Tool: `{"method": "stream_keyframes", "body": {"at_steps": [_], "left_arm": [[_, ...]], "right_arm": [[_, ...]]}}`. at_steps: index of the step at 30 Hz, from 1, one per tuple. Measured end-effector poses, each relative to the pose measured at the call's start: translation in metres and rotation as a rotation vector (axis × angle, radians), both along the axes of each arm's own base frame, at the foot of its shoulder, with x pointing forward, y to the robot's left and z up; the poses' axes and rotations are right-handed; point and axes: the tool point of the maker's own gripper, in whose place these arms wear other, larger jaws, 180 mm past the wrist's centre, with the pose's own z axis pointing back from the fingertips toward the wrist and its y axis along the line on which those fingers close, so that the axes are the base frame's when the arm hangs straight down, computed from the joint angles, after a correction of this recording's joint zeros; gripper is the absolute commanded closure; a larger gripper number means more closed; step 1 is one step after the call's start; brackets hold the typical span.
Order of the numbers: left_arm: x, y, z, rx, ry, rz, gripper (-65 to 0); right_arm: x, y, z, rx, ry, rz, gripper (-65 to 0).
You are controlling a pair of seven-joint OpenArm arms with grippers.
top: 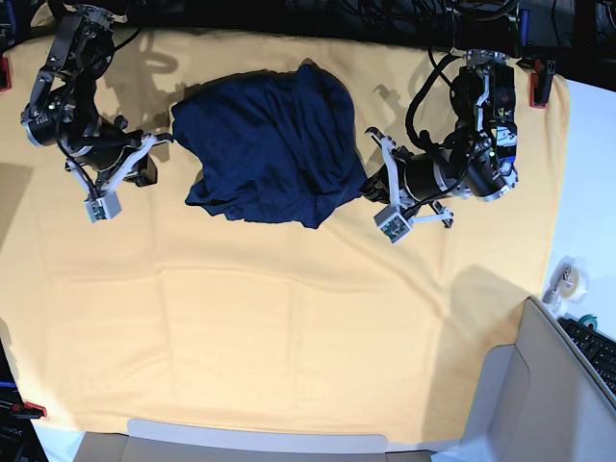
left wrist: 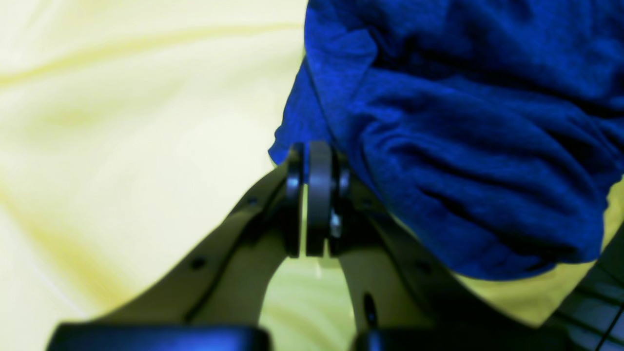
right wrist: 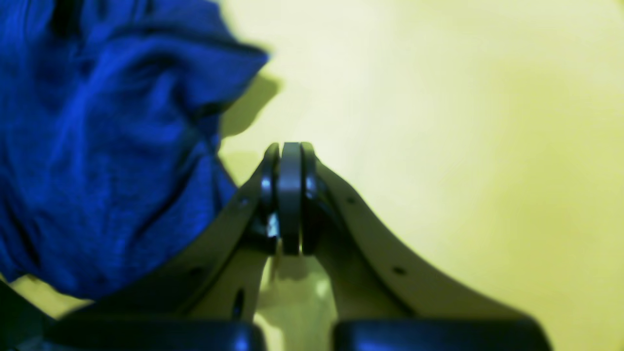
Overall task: Fold the T-shirt properly
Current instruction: 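Regrasp the bundle sides with both grippers and press it flat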
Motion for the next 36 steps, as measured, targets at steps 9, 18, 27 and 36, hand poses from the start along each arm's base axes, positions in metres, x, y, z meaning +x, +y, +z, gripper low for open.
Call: {"method": "stream_keyframes", "body": {"at_steps": [9, 18, 27, 36], "left_arm": [[0.0, -0.031, 0.013, -0.088, -0.024, -0.01, -0.5], [0.012, -0.086, -0.001, -0.159, 0.04, -0.109, -0.5], [-0.007, -0.093, -0.043, -0.19, 0.147, -0.131, -0.5], [0.003, -0.057, -0.034, -0.121, 0.084, -0.107, -0.5]], "right_arm": [[-0.026, 0.089, 0.002, 0.262, 0.029, 0.224, 0.0], [-0.05, 0.084, -0.04, 0.264, 0.181, 0.196, 0.0], [-0.047, 0.062, -0.068, 0.129, 0.241, 0.14, 0.0], [-0.037, 0.054, -0.066, 0.068, 0.219, 0.129, 0.0]]}}
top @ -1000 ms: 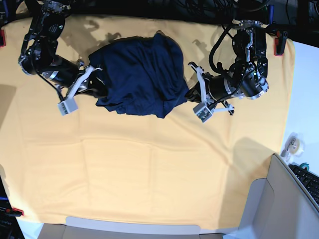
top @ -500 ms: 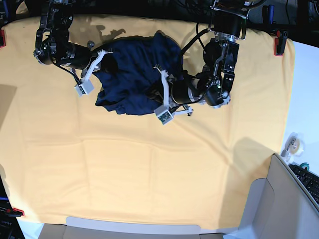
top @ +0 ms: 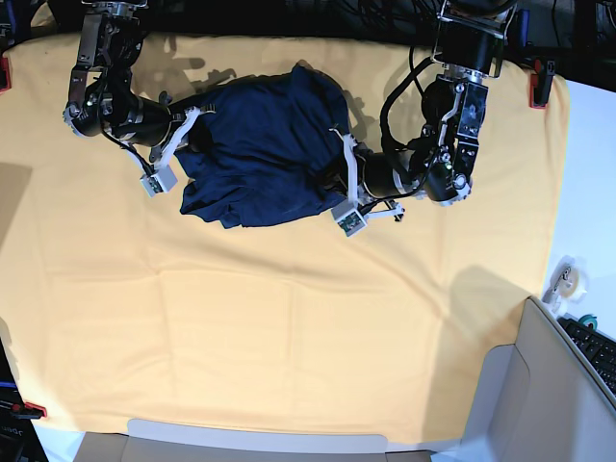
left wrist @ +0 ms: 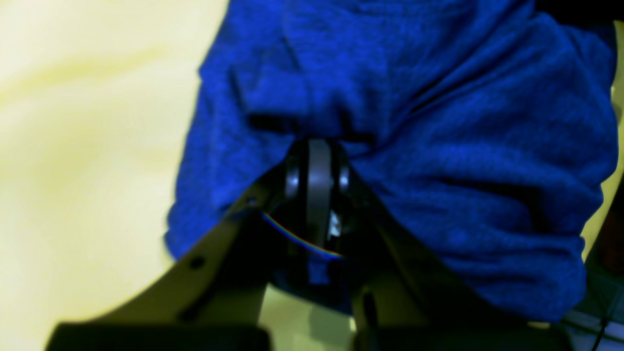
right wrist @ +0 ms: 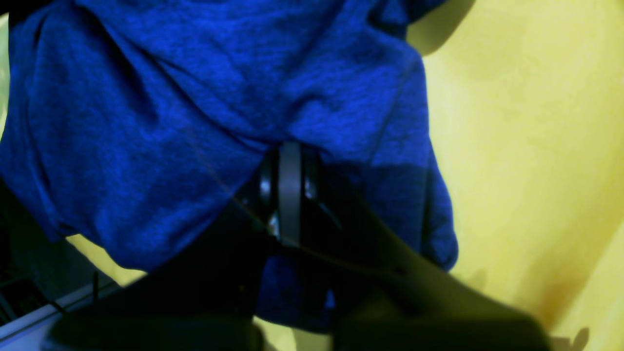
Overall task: Fold the T-shirt properly
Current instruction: 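Regrasp the bundle sides with both grippers and press it flat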
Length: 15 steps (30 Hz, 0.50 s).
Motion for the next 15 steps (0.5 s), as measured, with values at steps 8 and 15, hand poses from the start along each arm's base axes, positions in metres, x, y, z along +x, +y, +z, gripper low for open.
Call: {"method": "stream_keyframes", "body": {"at_steps": [8, 15], "left_arm": [[0.017, 0.016, 0.036, -0.009, -0.119, 0.062, -0.5], [-0.017, 0.01, 0.048, 0.033, -0.135, 0.006, -0.5]], "right_arm": [[0.018, 0.016, 0.055, -0.024, -0.194, 0.018, 0.0], [0.02, 0.021, 0.056, -0.01, -0.2, 0.013, 0.0]]}}
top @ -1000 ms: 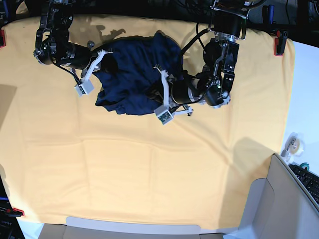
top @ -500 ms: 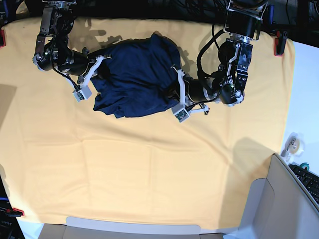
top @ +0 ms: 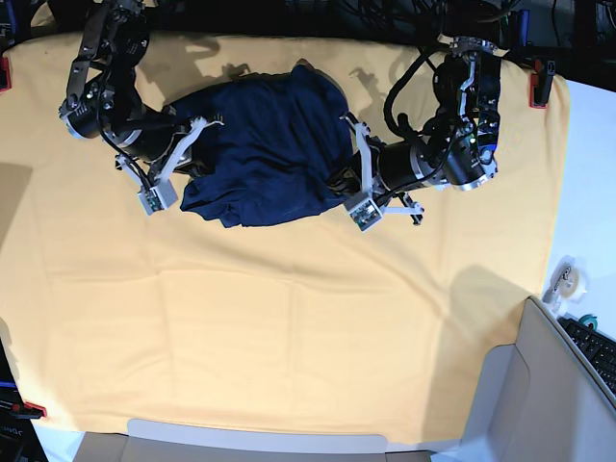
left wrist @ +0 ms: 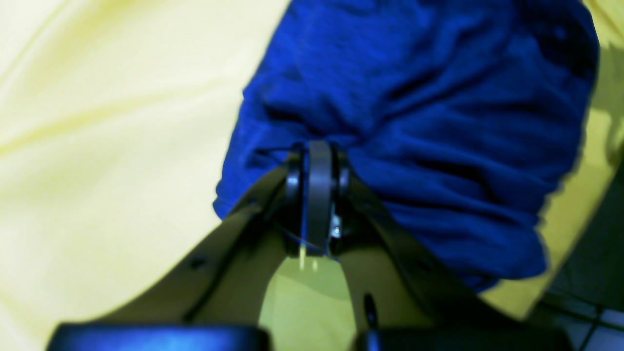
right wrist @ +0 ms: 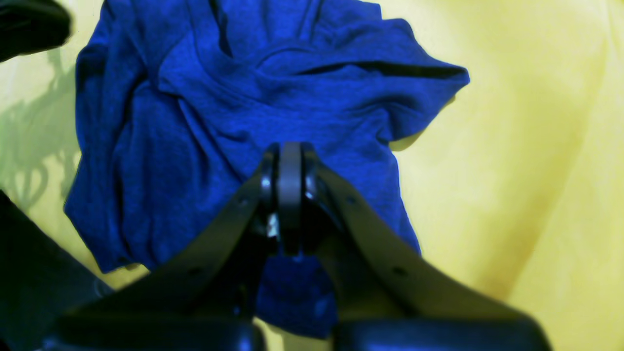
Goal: Fold the T-shirt properly
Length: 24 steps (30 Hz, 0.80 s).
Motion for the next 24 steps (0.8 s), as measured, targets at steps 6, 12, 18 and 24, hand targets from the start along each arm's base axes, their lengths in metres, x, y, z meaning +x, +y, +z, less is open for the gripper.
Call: {"method": "stream_keyframes", "body": {"at_steps": [6, 12, 18, 24], "left_arm": [[-0.047, -0.035, -0.021, 0.021, 0.085, -0.146, -0.5], [-0.062, -0.057, -0.022, -0.006, 0.098, -0.209, -0.5], [-0.073, -0.056, -0.028, -0.011, 0.126, -0.208, -0.5], [-0.097, -0.037, -0.049, 0.045, 0.194, -0.213, -0.5]], "right_arm": [[0.017, -0.001, -0.01, 0.02, 0.029, -0.012, 0.0], [0.028, 0.025, -0.026, 0.078, 0.087, 0.027, 0.0], [0.052, 0.022, -0.027, 0.084, 0.087, 0.02, 0.0], [0.073, 0.003, -0.026, -0.033, 0.033, -0.027, 0.0]]}}
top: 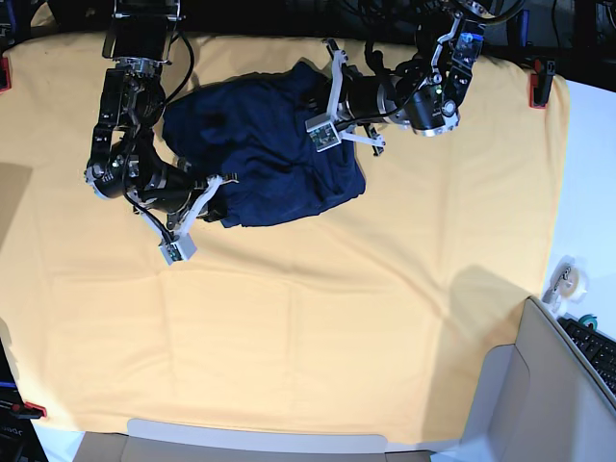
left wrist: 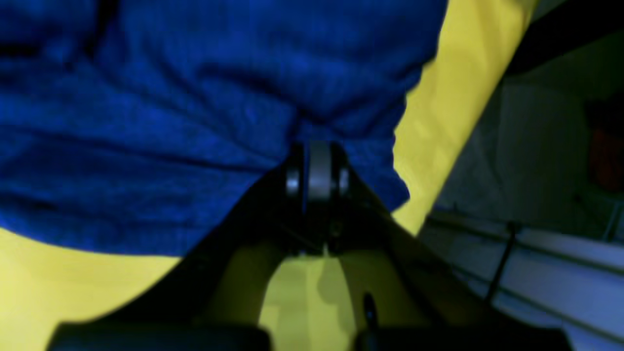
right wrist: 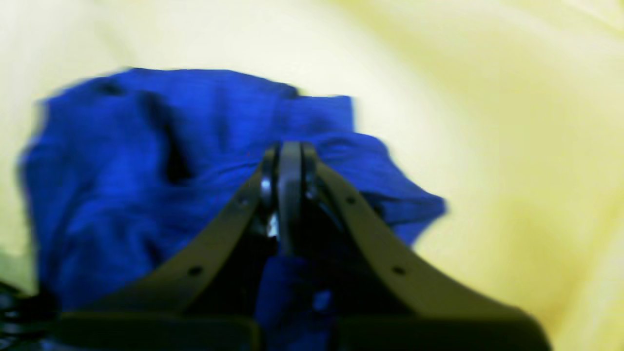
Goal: Fold the T-shirt properly
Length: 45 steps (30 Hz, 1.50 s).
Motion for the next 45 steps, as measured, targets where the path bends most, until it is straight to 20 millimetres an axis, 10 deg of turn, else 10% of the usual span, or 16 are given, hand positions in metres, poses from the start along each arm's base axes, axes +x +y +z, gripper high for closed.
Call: {"method": "stream_keyframes", "body": {"at_steps": [7, 20, 34, 45], "left_arm": [[0.009, 0.008, 0.002, -0.004, -0.011, 0.041, -0.5], [0.072, 0.126, 0.057, 0.096, -0.243, 0.4, -0.5], [-0.019, 0.236, 0.015, 0.281, -0.032, 0.722, -0.5], [-0.12, 0.275, -0.002, 0.383, 0.173, 0.937, -0.5]], "right_arm": [[0.011, -0.006, 0.007, -0.038, -0.027, -0.011, 0.0], [0.028, -0.093, 0.077, -0.133, -0.248, -0.221, 0.0], [-0.123, -0.162, 0.016, -0.331, 0.033, -0.346, 0.0], [-0.218, -0.154, -0.025, -0.334, 0.277, -0.297, 0.0]]}}
